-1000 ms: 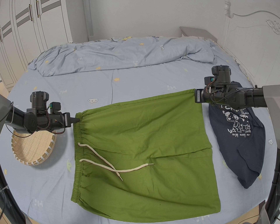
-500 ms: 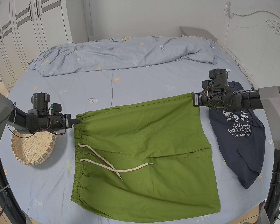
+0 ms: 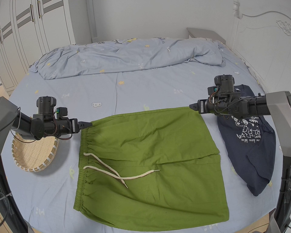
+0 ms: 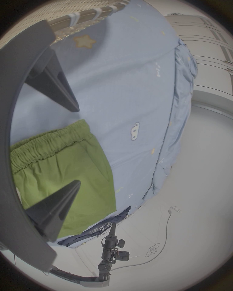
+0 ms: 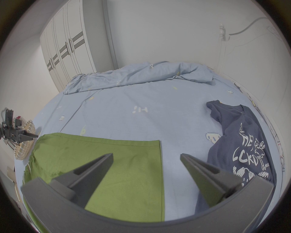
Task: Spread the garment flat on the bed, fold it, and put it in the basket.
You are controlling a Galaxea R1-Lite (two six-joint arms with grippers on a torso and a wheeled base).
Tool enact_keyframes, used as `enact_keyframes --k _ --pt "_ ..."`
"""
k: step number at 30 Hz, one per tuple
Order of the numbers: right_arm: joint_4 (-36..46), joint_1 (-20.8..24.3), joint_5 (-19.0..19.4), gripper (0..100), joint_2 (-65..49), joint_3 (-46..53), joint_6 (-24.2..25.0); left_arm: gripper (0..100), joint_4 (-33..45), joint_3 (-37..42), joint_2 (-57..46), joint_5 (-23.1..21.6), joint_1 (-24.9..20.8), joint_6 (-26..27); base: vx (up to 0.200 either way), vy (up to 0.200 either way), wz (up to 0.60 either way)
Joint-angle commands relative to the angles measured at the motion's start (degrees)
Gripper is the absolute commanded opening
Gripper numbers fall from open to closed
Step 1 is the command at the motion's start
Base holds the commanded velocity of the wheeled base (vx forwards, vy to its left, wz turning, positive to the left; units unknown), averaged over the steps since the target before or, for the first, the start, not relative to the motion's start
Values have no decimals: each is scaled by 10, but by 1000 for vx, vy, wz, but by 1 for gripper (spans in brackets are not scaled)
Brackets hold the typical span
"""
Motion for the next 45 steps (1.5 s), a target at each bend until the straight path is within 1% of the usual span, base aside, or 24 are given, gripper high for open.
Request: enact_keyframes --k 1,6,7,8,9,11,12,13,15,16,17,18,19,20,23,28,30,33,36,39,42,43,44,45 --pt "0 1 0 100 -1 -1 1 100 -7 5 1 3 -4 0 0 0 0" --pt "3 -5 0 100 -19 5 7 100 -7 19 -41 3 -11 -15 0 0 0" --pt "4 -12 0 100 -43 20 16 100 -7 39 -71 2 -15 -41 0 0 0" --pt "4 -13 1 100 -47 24 18 100 -7 43 -78 2 -15 -47 0 0 0" --pt "5 -18 1 100 -77 54 33 100 -7 69 -114 1 -21 -79 0 0 0" --pt "7 -19 2 100 -103 85 47 100 -7 91 -145 -2 -21 -98 0 0 0" --pt "13 -19 4 100 -137 130 65 100 -7 114 -175 -2 -21 -116 0 0 0" --pt "13 -19 6 100 -144 140 69 100 -7 120 -181 -2 -21 -120 0 0 0" --pt "13 -16 17 100 -213 244 107 100 -7 188 -232 -5 -23 -136 0 0 0" --pt "13 -16 17 100 -213 244 107 100 -7 188 -232 -5 -23 -136 0 0 0" --pt "13 -15 36 100 -255 312 130 100 -7 244 -258 -5 -28 -144 0 0 0" --pt "12 -15 50 100 -279 349 140 100 -7 278 -272 -5 -33 -148 0 0 0" --pt "12 -17 66 100 -303 387 147 100 -7 310 -286 -7 -35 -150 0 0 0" --pt "11 -17 69 100 -308 397 150 100 -7 318 -289 -8 -35 -150 0 0 0" --pt "10 -19 107 100 -371 490 170 100 -7 408 -324 -63 -28 -151 0 0 0" --pt "9 -13 133 100 -422 559 199 100 -7 499 -354 -161 -11 -146 0 0 0" --pt "10 -13 137 100 -442 578 205 100 -7 528 -361 -183 -1 -146 0 0 0" --pt "12 -13 137 100 -474 599 208 100 -7 557 -356 -193 10 -144 0 0 0" --pt "14 -15 137 100 -494 607 208 100 -7 565 -344 -193 23 -144 0 0 0" --pt "14 -16 137 100 -496 617 208 100 -7 563 -303 -180 33 -141 0 0 0" --pt "13 -16 136 100 -505 624 208 100 -9 559 -263 -149 45 -116 0 0 0" --pt "13 -16 136 100 -505 624 208 100 -9 559 -263 -149 45 -116 0 0 0" --pt "14 -15 136 100 -513 624 208 100 -23 557 -223 -127 58 -96 0 0 0" --pt "14 -15 136 100 -513 624 208 100 -23 557 -223 -127 58 -96 0 0 0"
